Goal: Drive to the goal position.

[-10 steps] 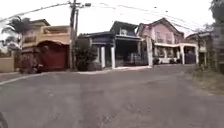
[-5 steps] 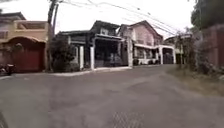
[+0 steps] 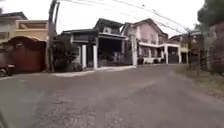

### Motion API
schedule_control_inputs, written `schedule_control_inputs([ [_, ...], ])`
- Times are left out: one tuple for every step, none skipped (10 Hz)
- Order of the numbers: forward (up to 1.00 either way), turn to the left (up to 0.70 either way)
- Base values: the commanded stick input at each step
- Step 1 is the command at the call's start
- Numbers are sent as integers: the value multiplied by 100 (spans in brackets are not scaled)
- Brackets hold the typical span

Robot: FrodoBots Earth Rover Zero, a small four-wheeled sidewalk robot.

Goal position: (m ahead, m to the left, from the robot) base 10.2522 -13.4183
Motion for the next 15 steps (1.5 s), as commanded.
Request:
schedule_control_inputs([
  [85,9],
  [85,9],
  [85,5],
  [85,-11],
  [85,-20],
  [85,-25],
  [85,-25],
  [85,-25],
  [85,-25],
  [85,-25],
  [85,-25],
  [85,-25],
  [85,-19],
  [85,-8],
  [85,5],
])
